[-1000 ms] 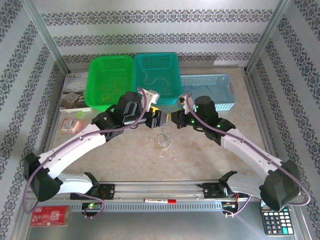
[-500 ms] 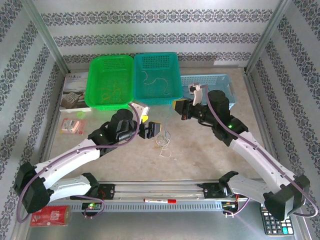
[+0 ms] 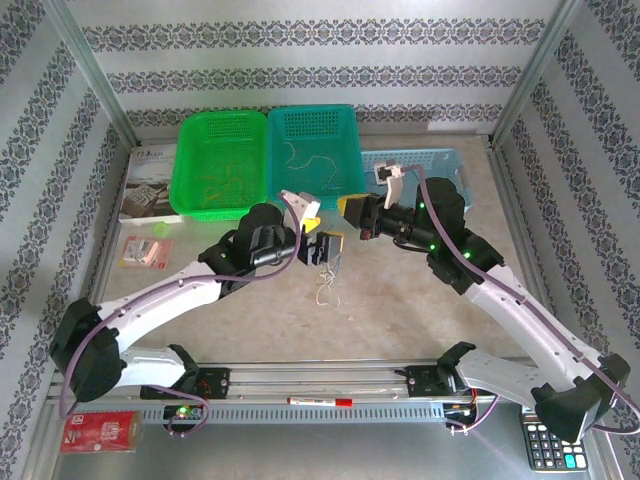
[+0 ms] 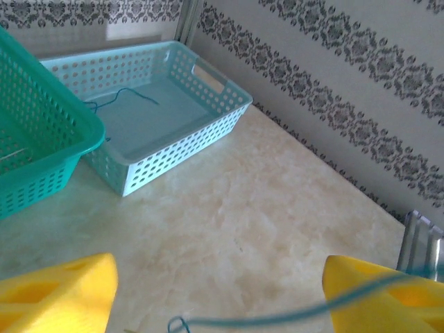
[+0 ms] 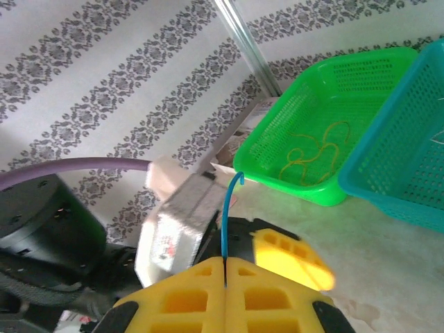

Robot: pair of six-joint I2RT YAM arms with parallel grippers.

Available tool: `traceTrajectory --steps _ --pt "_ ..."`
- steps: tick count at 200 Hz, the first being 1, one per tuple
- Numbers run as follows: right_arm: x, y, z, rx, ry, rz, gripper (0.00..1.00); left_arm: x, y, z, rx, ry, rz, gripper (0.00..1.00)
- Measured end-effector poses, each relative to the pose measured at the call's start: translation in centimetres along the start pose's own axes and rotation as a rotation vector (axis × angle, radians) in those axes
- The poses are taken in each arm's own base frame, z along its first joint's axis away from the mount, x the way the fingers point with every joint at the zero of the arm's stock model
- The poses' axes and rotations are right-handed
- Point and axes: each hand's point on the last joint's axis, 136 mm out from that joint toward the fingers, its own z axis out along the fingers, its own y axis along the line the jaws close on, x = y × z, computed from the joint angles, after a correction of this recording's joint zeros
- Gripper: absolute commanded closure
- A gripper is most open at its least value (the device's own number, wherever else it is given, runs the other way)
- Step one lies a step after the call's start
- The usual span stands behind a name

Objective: Untangle the cables

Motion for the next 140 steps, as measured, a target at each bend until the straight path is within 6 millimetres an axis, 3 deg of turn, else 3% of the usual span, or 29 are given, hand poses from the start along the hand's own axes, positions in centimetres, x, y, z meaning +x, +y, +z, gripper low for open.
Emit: traceTrajectory --steps 37,105,140 --pt "-1.9 1.6 -0.6 -0.025 -0.035 -0.012 1.0 0.6 0.4 1.8 0.013 -0.008 -0.023 0.71" --pt "-8.1 6.2 -3.0 -0.106 -0.174 -0.047 1.0 5.7 2.2 3.9 0.009 0.043 -0.107 0.85" --pt "-11.1 7.1 -4.0 -0.111 -0.244 -0.053 1.0 8.2 3.1 4.0 -0.005 0.075 -0.143 0.87"
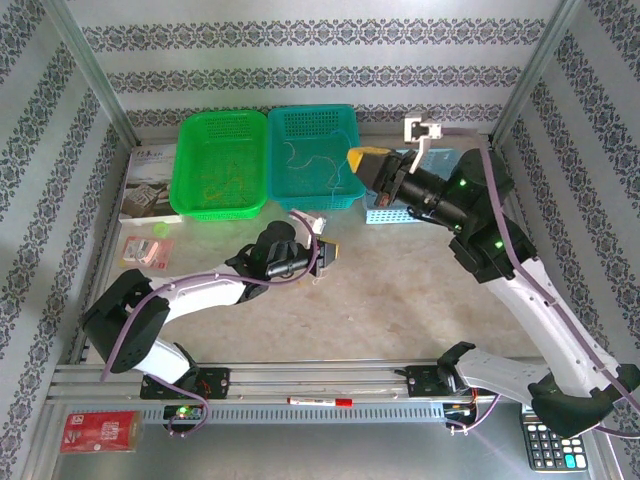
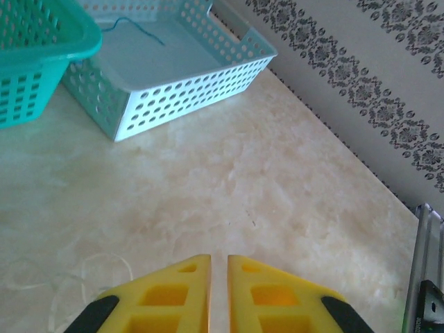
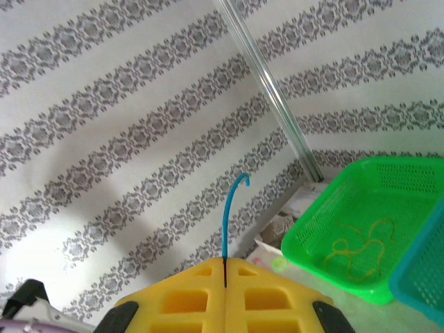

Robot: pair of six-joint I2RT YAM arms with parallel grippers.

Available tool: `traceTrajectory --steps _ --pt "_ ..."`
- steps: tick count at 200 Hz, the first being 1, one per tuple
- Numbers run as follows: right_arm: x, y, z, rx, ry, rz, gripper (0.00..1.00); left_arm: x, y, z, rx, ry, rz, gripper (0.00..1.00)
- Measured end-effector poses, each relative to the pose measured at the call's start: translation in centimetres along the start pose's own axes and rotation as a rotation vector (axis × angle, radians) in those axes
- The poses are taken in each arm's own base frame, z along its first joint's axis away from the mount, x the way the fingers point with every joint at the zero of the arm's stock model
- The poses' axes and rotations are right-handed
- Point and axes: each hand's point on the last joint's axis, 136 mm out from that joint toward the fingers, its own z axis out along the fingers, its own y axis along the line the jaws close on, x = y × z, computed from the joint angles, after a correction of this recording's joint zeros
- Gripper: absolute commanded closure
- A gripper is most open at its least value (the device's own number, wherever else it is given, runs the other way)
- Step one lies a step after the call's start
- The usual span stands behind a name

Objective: Untangle the cables

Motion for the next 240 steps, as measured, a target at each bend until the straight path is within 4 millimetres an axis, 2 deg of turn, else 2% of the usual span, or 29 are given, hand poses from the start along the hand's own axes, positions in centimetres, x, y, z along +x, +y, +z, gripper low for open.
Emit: traceTrajectory --steps 37,67,120,144,186,212,240 --pt "-3.9 0.1 -0.8 0.025 -0.092 -0.014 1.0 1.5 0.7 -0.2 -0.005 0.01 -0.024 0.9" --pt "-6.2 -0.3 -1.6 0.055 -0.15 -0.033 1.0 2.9 1.3 -0.4 -0.013 0.025 -0.043 0.91" --pt "-9.3 -3.7 -2.5 0.167 -0.229 -0.026 1.0 3.5 1.5 -1.1 -0.012 0.014 -0.048 0.9" --pt "-12.2 -4.1 -3.3 0.196 -0.298 -0.036 1.0 4.2 1.7 -1.3 -0.018 0.026 -0.058 0.84" --pt "-16.5 -3.0 -4.8 0.191 -0.407 -0.078 1.0 4.7 2.0 -1.5 -0.023 0.035 -0.075 0.76" --pt "-17.4 -3.4 -5.1 0.206 -0.434 -0.092 1.0 4.5 1.8 -1.5 -0.018 0.026 -0.079 0.68" --pt "-17.5 -5.2 -4.9 0.248 -0.437 -0.085 1.0 3.4 1.1 -2.0 -0.001 -0.004 -0.086 0.48"
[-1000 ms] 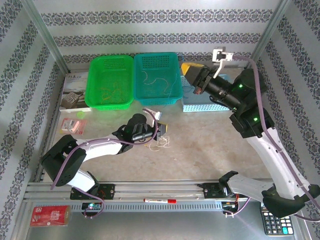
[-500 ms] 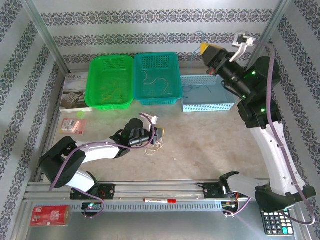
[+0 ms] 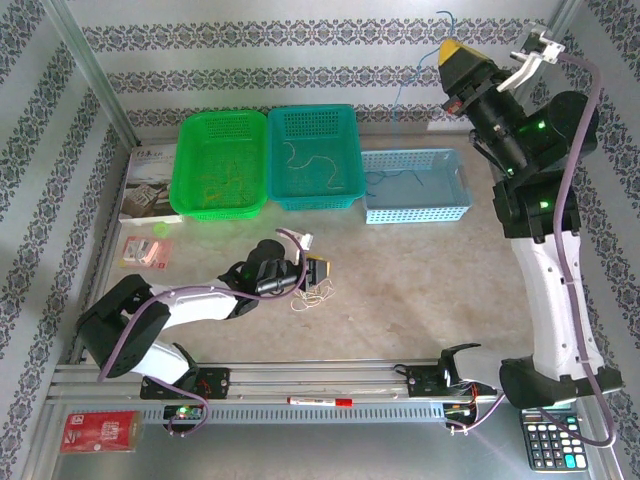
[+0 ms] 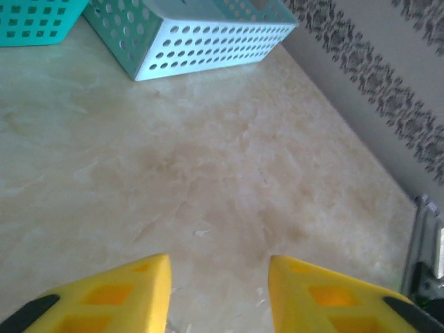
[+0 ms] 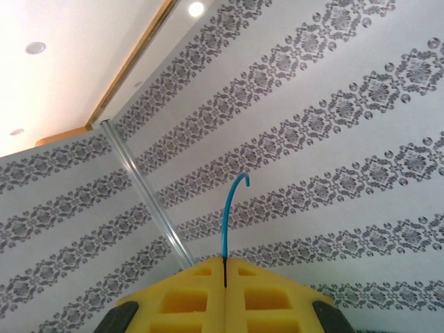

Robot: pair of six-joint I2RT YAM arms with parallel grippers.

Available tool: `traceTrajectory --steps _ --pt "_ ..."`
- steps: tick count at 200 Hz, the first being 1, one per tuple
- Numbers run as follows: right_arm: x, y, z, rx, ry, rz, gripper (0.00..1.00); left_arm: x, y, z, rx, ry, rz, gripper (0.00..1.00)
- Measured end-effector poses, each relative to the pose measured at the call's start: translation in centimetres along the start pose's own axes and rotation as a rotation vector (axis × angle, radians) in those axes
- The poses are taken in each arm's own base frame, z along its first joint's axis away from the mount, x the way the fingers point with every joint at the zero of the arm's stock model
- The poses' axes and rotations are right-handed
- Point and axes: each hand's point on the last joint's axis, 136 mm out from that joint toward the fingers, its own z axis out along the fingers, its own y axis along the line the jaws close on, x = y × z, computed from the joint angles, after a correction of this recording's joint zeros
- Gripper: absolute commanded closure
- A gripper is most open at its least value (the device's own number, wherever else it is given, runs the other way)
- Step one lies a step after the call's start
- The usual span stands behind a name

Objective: Untangle the cables

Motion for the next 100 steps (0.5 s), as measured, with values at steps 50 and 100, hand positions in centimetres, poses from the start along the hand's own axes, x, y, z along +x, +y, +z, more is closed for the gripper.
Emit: traceTrajectory --steps 50,100 --pt "2.9 -4.1 1.3 0.084 0.047 0.022 1.0 -4.8 -3.2 -2.0 0.062 -0.111 0.017 0.16" --pt "6.3 -10.1 3.7 0.208 0.089 0.02 1.0 -8.5 -5.3 -4.3 0.073 -0.196 0.032 0.0"
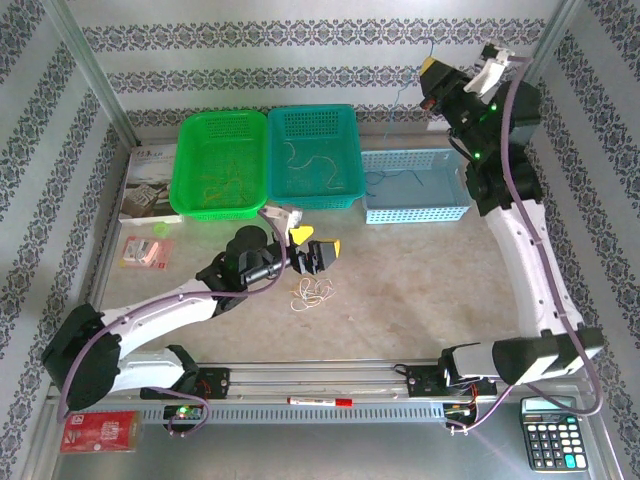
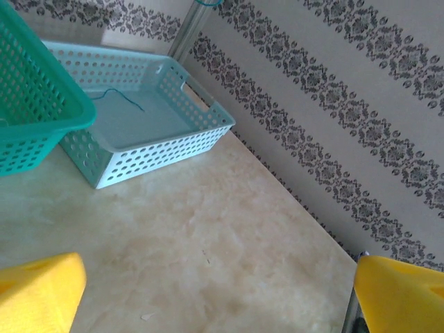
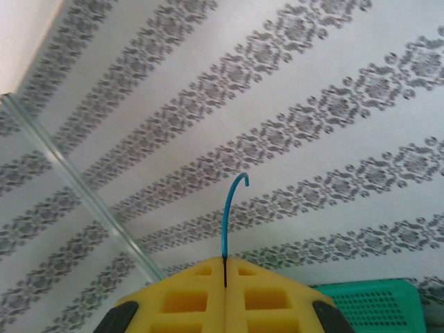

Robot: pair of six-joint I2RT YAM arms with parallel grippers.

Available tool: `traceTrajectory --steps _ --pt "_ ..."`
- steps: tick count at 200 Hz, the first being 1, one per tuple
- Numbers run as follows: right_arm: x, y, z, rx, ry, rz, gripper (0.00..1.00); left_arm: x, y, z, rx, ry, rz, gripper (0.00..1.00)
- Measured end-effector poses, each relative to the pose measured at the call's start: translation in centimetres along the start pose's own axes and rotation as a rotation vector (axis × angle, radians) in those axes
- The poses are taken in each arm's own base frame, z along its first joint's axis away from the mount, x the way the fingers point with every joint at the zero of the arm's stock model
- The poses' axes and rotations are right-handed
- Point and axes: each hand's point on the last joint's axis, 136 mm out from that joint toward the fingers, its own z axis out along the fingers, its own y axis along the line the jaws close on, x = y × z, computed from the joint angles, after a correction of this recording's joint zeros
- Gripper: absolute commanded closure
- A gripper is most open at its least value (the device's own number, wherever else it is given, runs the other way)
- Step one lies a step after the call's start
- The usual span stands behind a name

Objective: Untangle the cables

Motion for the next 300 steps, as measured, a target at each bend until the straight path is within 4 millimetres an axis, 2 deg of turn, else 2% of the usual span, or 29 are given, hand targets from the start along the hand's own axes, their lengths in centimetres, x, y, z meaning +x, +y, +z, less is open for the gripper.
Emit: traceTrajectory --steps 45,77,119,147,154,164,174,191,203,229,259,271,284,300 --pt "2.5 -6.0 3.2 0.152 0.026 -0.029 1.0 -1.3 -0.2 -0.4 -0.034 -0.008 0.0 0.0" --pt "5.4 -10.7 4.8 0.265 0.066 -0.055 1.0 -1.5 0.0 -0.8 -0.059 -0.006 -0.001 0.0" --pt "11.6 -17.1 5.9 0.398 0.174 -0.064 1.0 -2.1 0.0 -1.3 -0.073 -0.02 -0.001 0.0" --pt "15.2 -20.8 5.6 0.466 0.245 -0.048 1.0 -2.1 0.0 -1.6 -0.079 -0.02 -0.001 0.0" --pt "15.7 -21.5 5.4 0.481 0.255 -0.045 0.91 -2.2 -0.1 -1.7 -0.078 -0.023 -0.001 0.0" --pt "16.1 -22.2 5.1 0.495 0.264 -0.04 0.69 -2.4 -0.2 -1.8 -0.076 -0.026 -0.001 0.0" --pt "16.4 -22.8 4.8 0.505 0.271 -0.036 0.57 -2.5 -0.2 -1.9 -0.077 -0.032 0.0 0.0" --pt "16.7 -23.0 4.4 0.505 0.281 -0.041 0.42 -2.8 -0.3 -2.1 -0.079 -0.042 -0.002 0.0" --pt "16.8 -22.9 4.0 0.506 0.285 -0.033 0.36 -2.9 -0.3 -2.2 -0.081 -0.047 -0.005 0.0" --pt "15.7 -20.9 2.9 0.466 0.272 -0.029 0.34 -3.0 -0.2 -2.4 -0.086 -0.054 -0.02 0.0" --pt "13.2 -17.1 1.1 0.381 0.224 -0.02 0.33 -2.3 0.3 -2.6 -0.102 -0.039 -0.035 0.0" --pt "12.9 -15.6 0.3 0.347 0.214 -0.019 0.32 -1.9 0.6 -2.7 -0.113 -0.035 -0.045 0.0" --pt "13.3 -14.1 -0.7 0.315 0.218 -0.015 0.32 -1.2 1.1 -2.9 -0.129 -0.027 -0.058 0.0" --pt "15.3 -12.2 -1.8 0.266 0.257 -0.01 0.32 -0.3 1.8 -3.2 -0.15 -0.01 -0.08 0.0"
